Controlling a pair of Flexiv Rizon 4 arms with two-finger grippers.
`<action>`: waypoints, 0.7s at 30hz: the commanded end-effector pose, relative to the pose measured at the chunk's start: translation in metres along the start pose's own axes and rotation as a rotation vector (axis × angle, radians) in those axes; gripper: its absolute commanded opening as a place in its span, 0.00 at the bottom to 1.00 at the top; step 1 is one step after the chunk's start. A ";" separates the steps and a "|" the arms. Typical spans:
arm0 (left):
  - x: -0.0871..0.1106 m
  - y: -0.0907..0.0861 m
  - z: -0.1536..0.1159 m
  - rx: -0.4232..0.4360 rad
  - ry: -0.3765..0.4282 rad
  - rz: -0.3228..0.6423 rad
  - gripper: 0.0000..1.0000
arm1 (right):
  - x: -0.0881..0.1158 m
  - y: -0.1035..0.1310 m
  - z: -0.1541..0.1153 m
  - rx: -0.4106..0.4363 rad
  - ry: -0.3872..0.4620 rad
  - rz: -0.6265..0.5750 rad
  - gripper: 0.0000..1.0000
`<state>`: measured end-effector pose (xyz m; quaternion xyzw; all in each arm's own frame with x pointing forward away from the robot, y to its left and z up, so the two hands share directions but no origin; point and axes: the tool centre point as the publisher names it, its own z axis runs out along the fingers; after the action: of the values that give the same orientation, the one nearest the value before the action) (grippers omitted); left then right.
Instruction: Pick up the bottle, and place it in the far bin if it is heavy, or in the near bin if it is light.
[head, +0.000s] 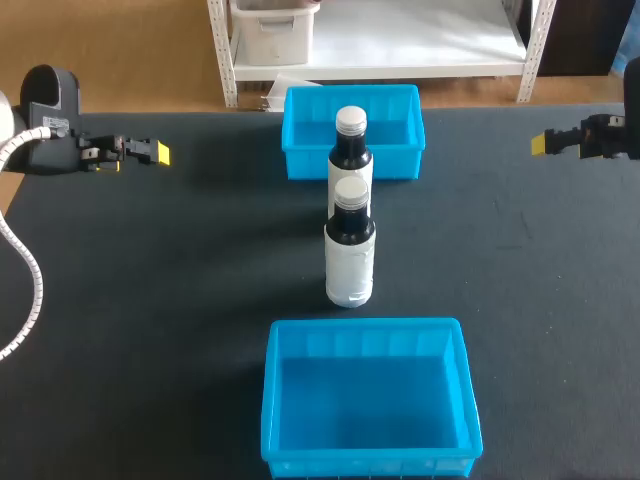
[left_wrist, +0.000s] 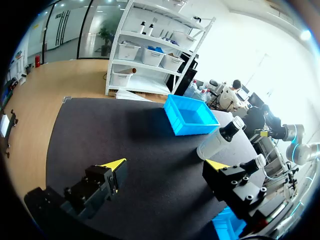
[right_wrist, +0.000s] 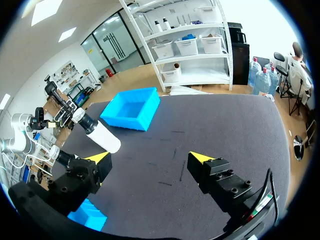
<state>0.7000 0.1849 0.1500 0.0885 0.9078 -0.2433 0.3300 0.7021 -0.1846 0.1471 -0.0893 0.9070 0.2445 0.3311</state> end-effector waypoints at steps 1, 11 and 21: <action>0.000 0.000 0.000 0.000 0.000 0.000 1.00 | 0.000 0.001 -0.002 0.005 0.001 0.001 1.00; 0.000 0.000 0.000 0.000 0.000 0.000 1.00 | 0.000 0.001 -0.002 0.005 0.001 0.001 1.00; 0.000 0.000 0.000 0.000 0.000 0.000 1.00 | -0.014 -0.003 -0.004 -0.096 0.042 -0.180 1.00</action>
<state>0.7000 0.1849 0.1500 0.0885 0.9078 -0.2434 0.3300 0.7053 -0.1840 0.1517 -0.1178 0.9031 0.2330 0.3409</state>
